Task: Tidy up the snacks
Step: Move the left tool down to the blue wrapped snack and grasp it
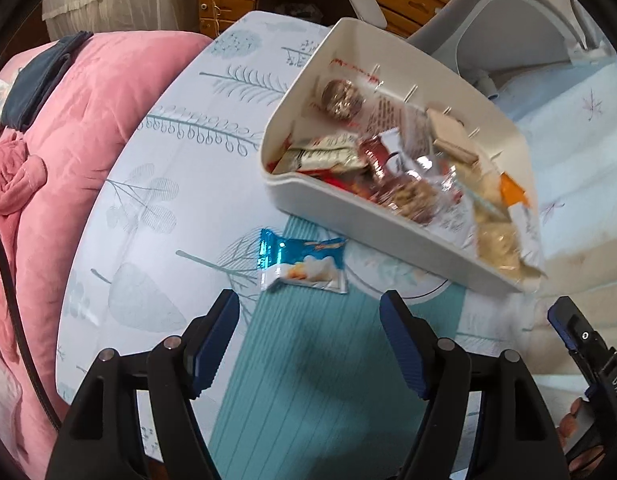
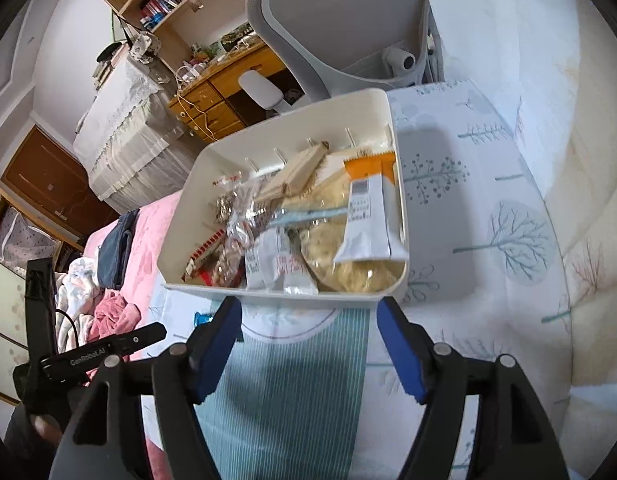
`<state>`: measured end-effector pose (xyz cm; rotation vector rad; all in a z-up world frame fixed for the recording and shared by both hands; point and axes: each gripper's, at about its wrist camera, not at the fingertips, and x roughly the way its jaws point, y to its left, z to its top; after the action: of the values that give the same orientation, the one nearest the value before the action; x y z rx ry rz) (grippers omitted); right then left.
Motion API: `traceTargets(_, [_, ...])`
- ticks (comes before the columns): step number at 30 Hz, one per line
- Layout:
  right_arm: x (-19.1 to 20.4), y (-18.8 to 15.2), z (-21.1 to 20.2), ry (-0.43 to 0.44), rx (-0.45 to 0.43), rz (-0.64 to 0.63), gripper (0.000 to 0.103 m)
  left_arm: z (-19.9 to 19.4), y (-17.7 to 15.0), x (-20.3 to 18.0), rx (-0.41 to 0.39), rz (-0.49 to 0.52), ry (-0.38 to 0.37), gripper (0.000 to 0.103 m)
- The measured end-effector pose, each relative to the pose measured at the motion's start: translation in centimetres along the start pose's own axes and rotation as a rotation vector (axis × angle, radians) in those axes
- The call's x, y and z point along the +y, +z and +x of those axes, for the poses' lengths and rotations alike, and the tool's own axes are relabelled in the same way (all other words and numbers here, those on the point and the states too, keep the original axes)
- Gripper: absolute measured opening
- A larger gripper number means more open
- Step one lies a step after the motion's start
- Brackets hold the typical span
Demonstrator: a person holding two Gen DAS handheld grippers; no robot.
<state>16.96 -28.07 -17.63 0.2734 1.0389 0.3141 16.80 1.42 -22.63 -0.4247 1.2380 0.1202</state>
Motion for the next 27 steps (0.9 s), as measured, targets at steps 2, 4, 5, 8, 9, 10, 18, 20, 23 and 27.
traceTargets(2, [0.1,-0.7,0.2,-0.011,0.005,0.011,0.071,0.5,-0.2,0.4,-0.006,0.023,-0.006,0.071])
traceTargets(4, [0.3,-1.2,0.4,-0.024,0.011,0.021,0.071,1.2,-0.3,0.6,-0.009,0.057,-0.004,0.071])
traceTargets(5, [0.5,-1.6,0.5,-0.033,0.012,0.024,0.071,1.6,-0.3,0.6,-0.006,0.070,-0.007,0.071])
traceTargets(8, [1.0,-2.5,0.8,-0.055,0.015,0.034,0.071,3.0,-0.1,0.8,0.008,0.104,-0.041,0.071])
traceTargets(9, [1.2,-2.8,0.8,-0.062,0.015,0.035,0.071,3.6,-0.1,0.9,0.012,0.117,-0.045,0.071])
traceTargets(10, [1.5,-3.2,0.9,-0.075,0.013,0.032,0.071,4.1,0.0,0.9,0.013,0.130,-0.046,0.071])
traceTargets(18, [2.0,-5.9,1.4,-0.158,0.019,0.033,0.071,8.1,0.5,1.1,0.069,0.161,-0.055,0.071])
traceTargets(20, [1.8,-6.5,1.6,-0.177,0.027,0.047,0.071,8.8,0.6,1.0,0.076,0.165,-0.047,0.071])
traceTargets(23, [1.3,-7.2,1.8,-0.196,0.037,0.068,0.071,9.3,0.8,0.8,0.053,0.164,-0.033,0.072])
traceTargets(27, [1.0,-7.9,1.8,-0.212,0.045,0.091,0.071,9.7,1.1,0.1,0.037,0.174,-0.013,0.072])
